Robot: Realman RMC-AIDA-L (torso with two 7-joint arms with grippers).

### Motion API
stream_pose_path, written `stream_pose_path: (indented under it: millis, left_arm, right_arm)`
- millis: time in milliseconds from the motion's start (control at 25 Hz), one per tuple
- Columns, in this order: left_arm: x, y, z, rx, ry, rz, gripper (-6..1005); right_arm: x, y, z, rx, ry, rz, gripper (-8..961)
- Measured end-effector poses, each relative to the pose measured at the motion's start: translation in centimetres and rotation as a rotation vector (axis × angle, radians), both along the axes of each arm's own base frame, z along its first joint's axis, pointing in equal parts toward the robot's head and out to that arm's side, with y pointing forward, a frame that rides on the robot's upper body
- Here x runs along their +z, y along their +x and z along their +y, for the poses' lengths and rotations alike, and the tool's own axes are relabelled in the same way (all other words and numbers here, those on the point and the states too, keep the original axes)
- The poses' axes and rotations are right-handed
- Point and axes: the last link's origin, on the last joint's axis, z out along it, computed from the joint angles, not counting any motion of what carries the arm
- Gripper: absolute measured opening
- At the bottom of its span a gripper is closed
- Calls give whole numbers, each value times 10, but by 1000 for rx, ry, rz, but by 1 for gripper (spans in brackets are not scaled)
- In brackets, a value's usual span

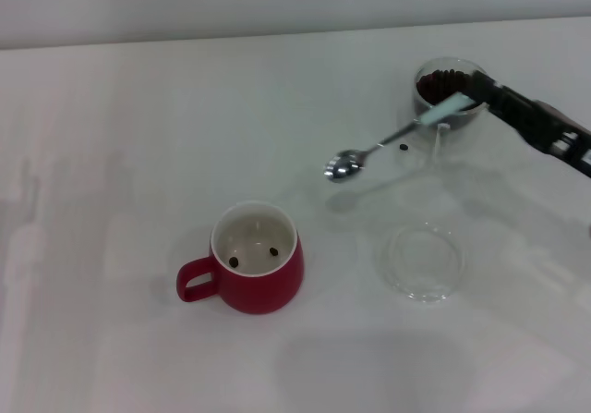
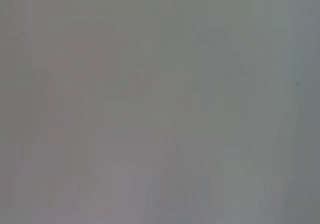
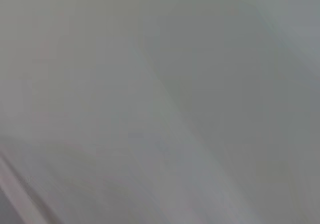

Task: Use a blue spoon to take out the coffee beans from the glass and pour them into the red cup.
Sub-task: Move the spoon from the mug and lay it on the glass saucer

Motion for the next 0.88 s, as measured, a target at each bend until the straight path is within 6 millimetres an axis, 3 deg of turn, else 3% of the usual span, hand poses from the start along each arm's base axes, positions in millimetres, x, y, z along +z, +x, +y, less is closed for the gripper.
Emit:
stream_pose_path:
  millis: [40, 280, 880]
  left_arm:
    - [1, 0, 0, 0, 1, 2, 665]
    - [1, -1, 0, 1, 1, 3, 665]
    - [4, -1, 3, -1, 8, 13, 665]
  right_arm:
    - [6, 12, -3, -49, -8, -3, 146]
    - [13, 31, -10, -118, -28, -22, 146]
    - [13, 62, -41, -236, -92, -42, 146]
